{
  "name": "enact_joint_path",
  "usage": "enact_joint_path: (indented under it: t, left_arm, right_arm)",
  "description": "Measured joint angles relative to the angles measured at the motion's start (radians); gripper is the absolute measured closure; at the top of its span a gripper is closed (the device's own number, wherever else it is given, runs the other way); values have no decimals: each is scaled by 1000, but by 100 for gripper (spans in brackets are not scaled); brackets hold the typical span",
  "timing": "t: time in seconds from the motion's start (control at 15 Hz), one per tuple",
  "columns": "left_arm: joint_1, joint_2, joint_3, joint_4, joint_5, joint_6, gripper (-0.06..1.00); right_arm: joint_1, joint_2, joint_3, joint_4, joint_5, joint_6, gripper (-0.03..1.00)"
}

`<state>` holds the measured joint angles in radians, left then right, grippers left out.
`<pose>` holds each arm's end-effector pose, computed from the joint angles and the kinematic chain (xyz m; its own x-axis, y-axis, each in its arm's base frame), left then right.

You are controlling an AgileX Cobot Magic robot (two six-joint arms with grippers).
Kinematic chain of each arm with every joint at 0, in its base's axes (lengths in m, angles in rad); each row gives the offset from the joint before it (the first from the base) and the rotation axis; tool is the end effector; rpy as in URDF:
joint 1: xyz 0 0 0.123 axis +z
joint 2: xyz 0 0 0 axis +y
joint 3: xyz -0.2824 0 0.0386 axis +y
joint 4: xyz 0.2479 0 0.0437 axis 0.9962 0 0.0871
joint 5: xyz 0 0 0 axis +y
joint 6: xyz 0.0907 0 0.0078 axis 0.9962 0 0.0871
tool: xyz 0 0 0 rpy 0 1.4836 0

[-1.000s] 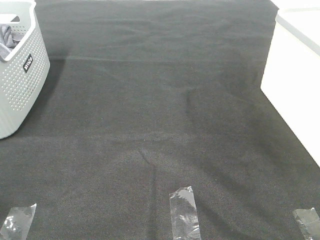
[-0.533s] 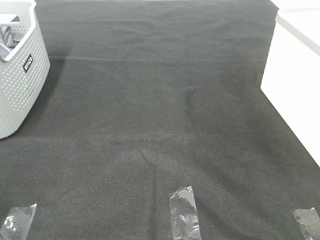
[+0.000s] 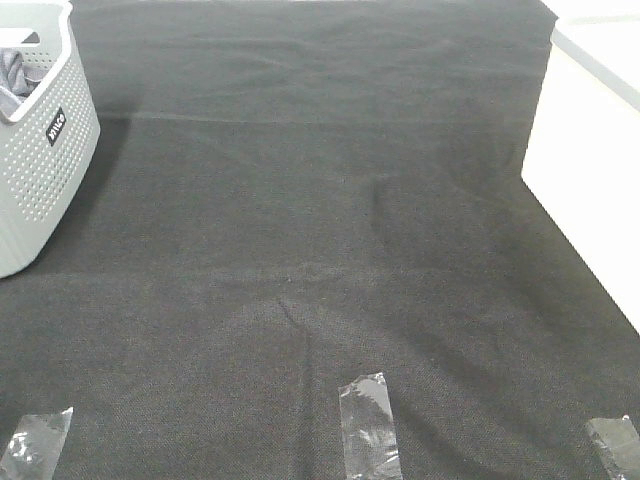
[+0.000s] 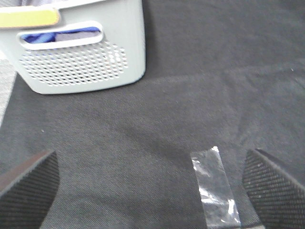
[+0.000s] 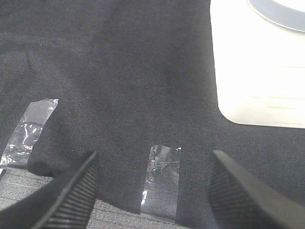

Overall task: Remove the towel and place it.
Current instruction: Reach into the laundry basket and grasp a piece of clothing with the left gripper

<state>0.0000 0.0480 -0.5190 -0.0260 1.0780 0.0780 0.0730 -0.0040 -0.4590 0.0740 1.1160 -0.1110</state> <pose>-0.0002 -0.0021 0.2812 -0.4942 0.0656 -0.8669 0.0524 0.9976 0.0456 -0.0040 0.0058 0.2616 -0.5220 -0.1166 -0.8449 -0.1702 0.9849 -0.0308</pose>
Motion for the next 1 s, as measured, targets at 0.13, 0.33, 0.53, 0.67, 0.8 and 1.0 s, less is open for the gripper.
enact_joint_path:
  t: [0.13, 0.33, 0.53, 0.67, 0.8, 1.0]
  left_arm:
    - [0, -37, 0, 0, 0, -2, -5]
    - [0, -52, 0, 5, 0, -10, -5]
    - [0, -53, 0, 7, 0, -14, -5]
    - [0, -49, -14, 14, 0, 7, -5]
    - [0, 4, -72, 26, 5, 83, -5]
    - [0, 175, -229, 122, 44, 177, -5]
  right_arm:
    - [0, 0, 0, 0, 0, 0, 32]
    - [0, 0, 0, 0, 0, 0, 32]
    - [0, 0, 0, 0, 0, 0, 32]
    - [0, 0, 0, 0, 0, 0, 32]
    - [0, 0, 0, 0, 0, 0, 32]
    - [0, 0, 0, 0, 0, 0, 32]
